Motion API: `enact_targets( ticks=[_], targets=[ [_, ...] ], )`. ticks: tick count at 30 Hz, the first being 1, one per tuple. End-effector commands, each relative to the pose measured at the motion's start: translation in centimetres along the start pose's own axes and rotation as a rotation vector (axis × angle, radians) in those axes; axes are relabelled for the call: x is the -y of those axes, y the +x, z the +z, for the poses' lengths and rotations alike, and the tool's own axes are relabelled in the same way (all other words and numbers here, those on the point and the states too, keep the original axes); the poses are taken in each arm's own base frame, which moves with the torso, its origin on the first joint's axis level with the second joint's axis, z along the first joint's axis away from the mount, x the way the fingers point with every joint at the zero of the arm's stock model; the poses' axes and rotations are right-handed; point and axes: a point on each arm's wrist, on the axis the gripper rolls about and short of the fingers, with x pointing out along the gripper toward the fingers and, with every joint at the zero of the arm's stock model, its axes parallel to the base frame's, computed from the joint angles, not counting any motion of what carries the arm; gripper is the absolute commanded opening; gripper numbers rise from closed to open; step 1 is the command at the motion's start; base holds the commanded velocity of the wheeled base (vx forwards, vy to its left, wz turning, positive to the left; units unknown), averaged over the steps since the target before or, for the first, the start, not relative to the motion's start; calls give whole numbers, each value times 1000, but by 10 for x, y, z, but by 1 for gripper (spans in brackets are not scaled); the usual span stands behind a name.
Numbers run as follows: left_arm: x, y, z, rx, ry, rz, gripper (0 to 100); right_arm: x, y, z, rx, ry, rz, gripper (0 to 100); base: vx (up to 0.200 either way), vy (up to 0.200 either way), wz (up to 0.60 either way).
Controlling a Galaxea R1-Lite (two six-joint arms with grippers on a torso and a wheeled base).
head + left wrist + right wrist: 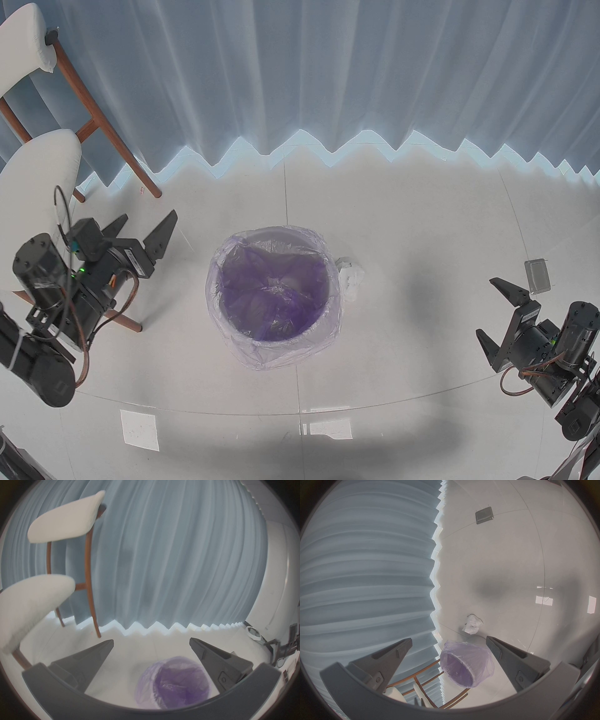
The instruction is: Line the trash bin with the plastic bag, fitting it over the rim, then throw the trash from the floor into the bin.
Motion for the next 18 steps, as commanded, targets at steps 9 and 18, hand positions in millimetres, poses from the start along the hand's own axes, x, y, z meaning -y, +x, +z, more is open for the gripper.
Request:
enact_targets(
  ticks=[9,18],
  targets=[
    [25,-86,63,75,166,-245,100,23,15,-1,1,-90,-114,100,0,0,0],
    [20,-106,57,-23,170,-230,100,62,72,-13,-116,-603,-209,100,22,0,0]
  ],
)
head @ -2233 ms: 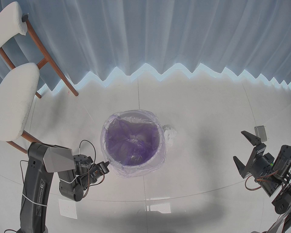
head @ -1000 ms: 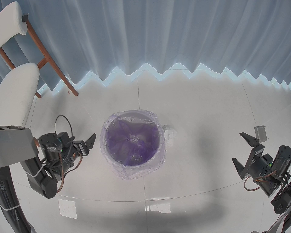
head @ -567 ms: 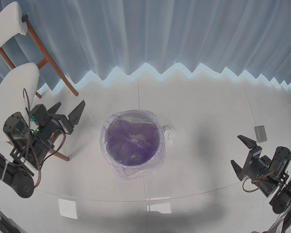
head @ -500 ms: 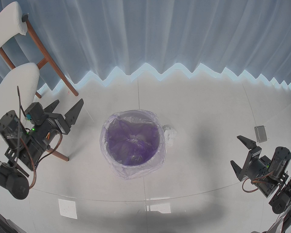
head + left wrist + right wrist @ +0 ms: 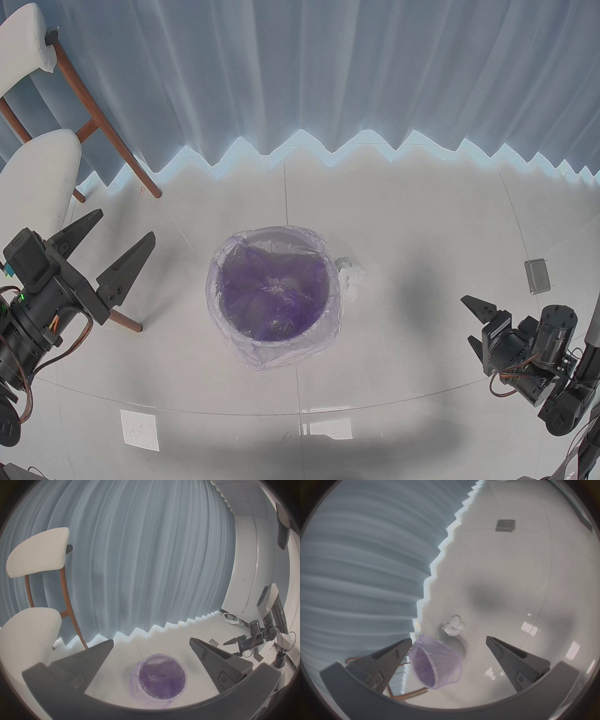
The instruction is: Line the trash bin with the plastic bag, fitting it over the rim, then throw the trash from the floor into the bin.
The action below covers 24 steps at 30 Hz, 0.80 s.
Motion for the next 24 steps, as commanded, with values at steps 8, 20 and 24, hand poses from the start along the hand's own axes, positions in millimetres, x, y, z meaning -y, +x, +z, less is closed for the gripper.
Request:
enact_targets(
  ticks=[8,20,24],
  targets=[
    [2,-40,9,-101,-10,17,100,77,109,-45,-164,-479,-179,100,200,0,0],
    [8,-40,9,-113,-26,-25,100,84,155,-49,-211,-625,-227,100,200,0,0],
    [8,-40,10,-112,-24,-21,100,88,149,-70,-315,-693,-266,100,200,200,0]
  ],
)
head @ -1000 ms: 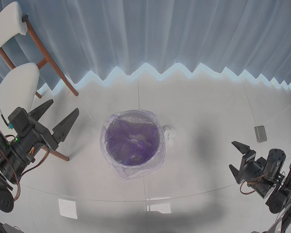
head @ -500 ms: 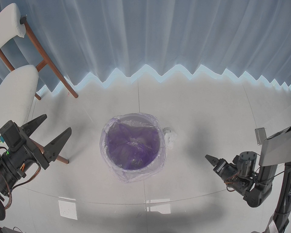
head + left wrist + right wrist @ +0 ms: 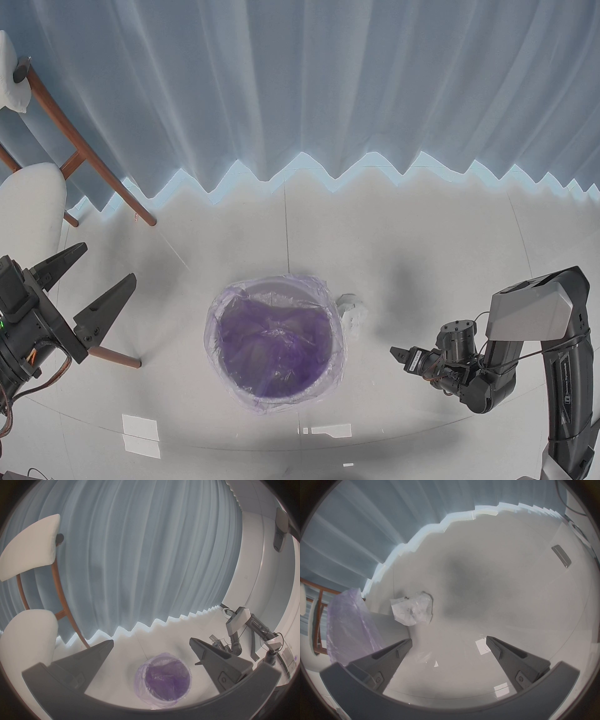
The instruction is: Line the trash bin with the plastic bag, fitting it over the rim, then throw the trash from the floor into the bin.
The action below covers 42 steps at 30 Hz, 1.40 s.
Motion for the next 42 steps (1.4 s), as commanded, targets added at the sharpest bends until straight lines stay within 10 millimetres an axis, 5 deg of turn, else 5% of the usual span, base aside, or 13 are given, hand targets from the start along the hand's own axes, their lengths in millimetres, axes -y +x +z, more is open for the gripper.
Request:
enact_targets(
  ticks=[1,14,42],
  targets=[
    [1,-2,3,11,0,-9,100,-7,5,-18,-58,-51,2,100,200,200,0],
    [8,9,12,33,-87,-71,100,-5,17,-9,-16,-132,-51,100,15,15,0],
    [-11,8,24,4,-162,78,100,-39,31,-14,-25,-171,11,100,0,-193,0]
  ],
)
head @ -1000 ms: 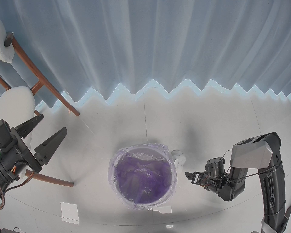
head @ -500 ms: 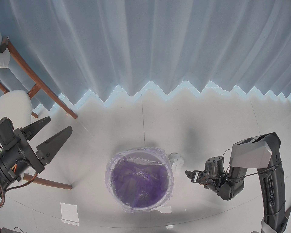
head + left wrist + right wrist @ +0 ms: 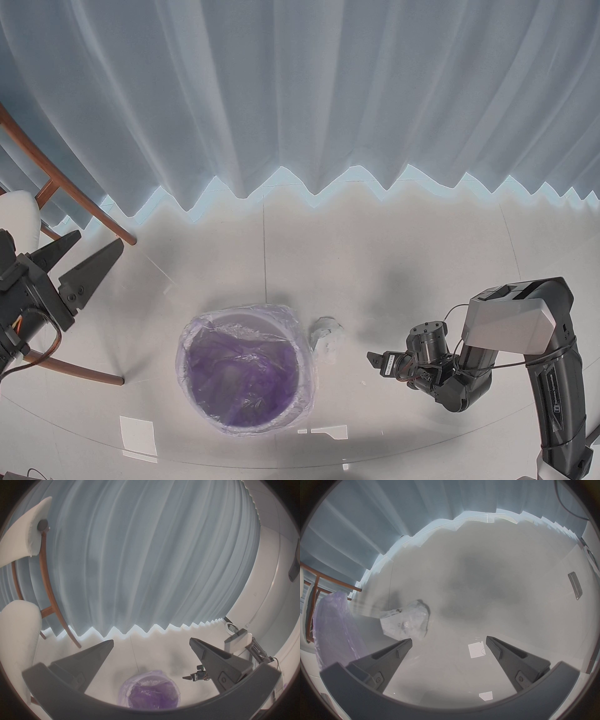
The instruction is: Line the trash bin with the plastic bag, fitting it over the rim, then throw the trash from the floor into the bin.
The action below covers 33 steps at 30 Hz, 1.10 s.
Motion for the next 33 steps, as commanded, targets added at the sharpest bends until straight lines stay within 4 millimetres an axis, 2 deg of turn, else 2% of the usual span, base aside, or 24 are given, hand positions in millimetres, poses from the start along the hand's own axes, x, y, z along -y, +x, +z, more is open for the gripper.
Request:
enact_targets(
  ticks=[1,3,8,13,19,21,25,27,30,33],
  targets=[
    [-2,2,5,16,2,24,100,-6,2,1,4,-2,16,100,0,0,0],
    [-4,3,10,39,5,82,100,-10,3,2,-20,-7,21,100,0,0,0],
    [-4,3,13,50,0,79,100,-13,5,4,-58,-25,3,100,0,0,0],
    [-4,2,11,44,1,80,100,-25,4,3,-38,-128,35,100,0,0,0],
    [-4,2,9,36,1,81,100,-45,2,3,-25,-36,108,100,0,0,0],
    [-4,2,8,31,1,81,100,-47,1,11,0,-25,130,100,0,0,0],
    [-4,2,7,28,1,80,100,-60,-8,46,105,22,180,100,0,0,0],
    [-3,2,6,23,2,76,100,-65,-9,43,86,12,185,100,0,0,0],
    [-4,2,4,19,3,76,100,-84,-11,34,70,-11,225,100,0,0,0],
    [-3,3,4,15,2,72,100,-98,-3,27,65,-8,253,100,0,0,0]
  ],
)
